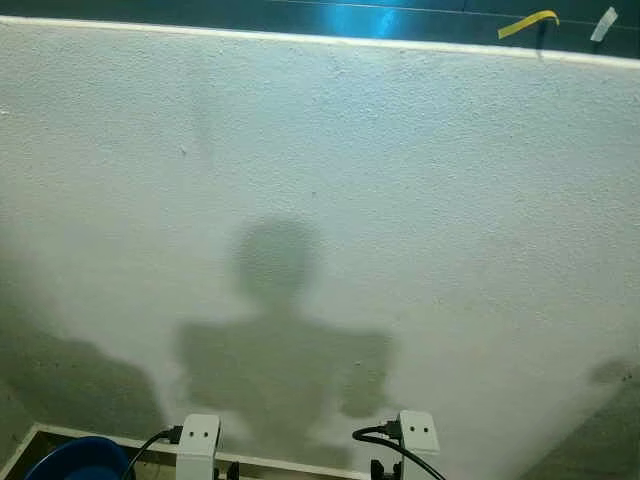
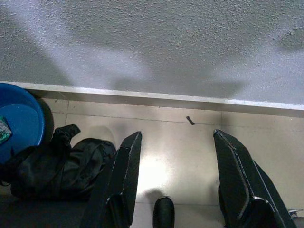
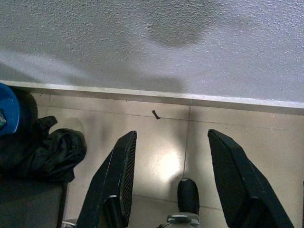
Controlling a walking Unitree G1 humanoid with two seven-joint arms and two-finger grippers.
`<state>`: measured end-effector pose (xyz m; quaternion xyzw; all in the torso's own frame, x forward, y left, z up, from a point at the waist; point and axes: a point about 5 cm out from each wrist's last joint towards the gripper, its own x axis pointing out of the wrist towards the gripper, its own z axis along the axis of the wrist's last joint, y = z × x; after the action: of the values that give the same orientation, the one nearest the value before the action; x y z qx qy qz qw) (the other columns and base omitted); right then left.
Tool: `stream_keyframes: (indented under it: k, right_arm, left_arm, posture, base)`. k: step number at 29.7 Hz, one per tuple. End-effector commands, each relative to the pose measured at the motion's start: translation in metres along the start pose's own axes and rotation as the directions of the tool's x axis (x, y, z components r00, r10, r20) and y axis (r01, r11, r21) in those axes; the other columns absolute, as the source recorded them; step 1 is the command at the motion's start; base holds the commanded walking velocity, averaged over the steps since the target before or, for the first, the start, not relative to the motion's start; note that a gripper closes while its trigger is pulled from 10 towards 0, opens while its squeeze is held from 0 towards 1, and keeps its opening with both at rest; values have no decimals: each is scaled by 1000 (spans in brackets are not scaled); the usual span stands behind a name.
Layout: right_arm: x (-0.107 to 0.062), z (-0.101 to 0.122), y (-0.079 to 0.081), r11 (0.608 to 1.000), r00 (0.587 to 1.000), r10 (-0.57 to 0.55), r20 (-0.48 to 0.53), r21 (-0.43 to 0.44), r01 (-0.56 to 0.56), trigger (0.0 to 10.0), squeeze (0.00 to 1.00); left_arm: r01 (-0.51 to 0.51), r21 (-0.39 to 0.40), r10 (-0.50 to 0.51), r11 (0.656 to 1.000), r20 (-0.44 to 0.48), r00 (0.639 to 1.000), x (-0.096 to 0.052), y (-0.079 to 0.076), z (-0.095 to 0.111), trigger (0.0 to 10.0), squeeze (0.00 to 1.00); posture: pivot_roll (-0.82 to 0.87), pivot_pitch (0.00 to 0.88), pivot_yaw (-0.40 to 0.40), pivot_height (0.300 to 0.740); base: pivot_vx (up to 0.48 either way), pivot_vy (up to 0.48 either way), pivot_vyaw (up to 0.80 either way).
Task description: Clothes washing
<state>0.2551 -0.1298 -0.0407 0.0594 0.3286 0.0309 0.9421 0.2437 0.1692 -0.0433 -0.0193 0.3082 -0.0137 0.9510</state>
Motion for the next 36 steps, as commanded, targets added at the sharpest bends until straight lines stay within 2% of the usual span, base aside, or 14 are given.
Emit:
stream_keyframes:
  k: [1, 8, 14, 20, 24, 27, 31, 32, 33, 36]
  right_arm:
    - [0, -3, 1, 1000, 1000, 1, -20, 4, -1, 10000, 0]
    - [0, -3, -2, 1000, 1000, -9, -16, 7, 9, 10000, 0]
    - [0, 4, -10, 999, 999, -31, 19, -9, 32, 10000, 0]
    - [0, 6, -9, 999, 1000, 0, 14, -34, 1, 10000, 0]
    - [0, 7, -8, 1000, 999, 17, 32, 18, -17, 10000, 0]
    - [1, 9, -6, 996, 998, 27, 54, 83, -31, 10000, 0]
    - [0, 14, -7, 999, 996, 31, 89, 40, -35, 10000, 0]
    - [0, 23, -12, 1000, 990, 16, 140, 21, -19, 10000, 0]
    - [0, 27, -14, 1000, 987, 10, 162, 18, -13, 10000, 0]
    - [1, 40, -14, 997, 975, 37, 220, 58, -51, 10000, 0]
  left_arm:
    - [2, 18, -2, 1000, -22, 1000, -1, 0, -4, 10000, 0]
    - [11, 52, -10, 999, -17, 1000, -1, -2, -3, 10000, 0]
    - [1, 1, -1, 1000, 4, 1000, -2, 1, -4, 10000, 0]
    - [10, 10, -10, 1000, -4, 1000, -2, -1, -5, 10000, 0]
    - [36, -33, -36, 999, 13, 999, -2, -3, -3, 10000, 0]
    - [6, -36, -6, 999, 8, 1000, -2, 2, -4, 10000, 0]
    - [-30, 8, 30, 1000, 13, 999, -2, 7, -2, 10000, 0]
    - [-56, 44, 53, 997, 62, 997, -2, 20, 10, 10000, 0]
    - [-76, 66, 70, 995, 87, 994, -2, 25, 16, 10000, 0]
    - [-70, 59, 63, 996, 113, 992, -2, 35, 26, 10000, 0]
  posture:
    - [-4, 3, 3, 740]
    - [-3, 5, 7, 740]
    - [-1, 11, 11, 740]
    - [-4, 12, 10, 740]
    - [-5, 11, 9, 740]
    - [-9, 12, 4, 740]
    - [-12, 14, 1, 740]
    - [-8, 21, -5, 740]
    - [-8, 21, -5, 740]
    - [5, 26, -6, 740]
  base:
    - [0, 0, 0]
    - [0, 0, 0]
    - [0, 0, 0]
    - [0, 0, 0]
    - [0, 0, 0]
    - [0, 0, 0]
    - [0, 0, 0]
    - [0, 0, 0]
    - [0, 0, 0]
    - [0, 0, 0]
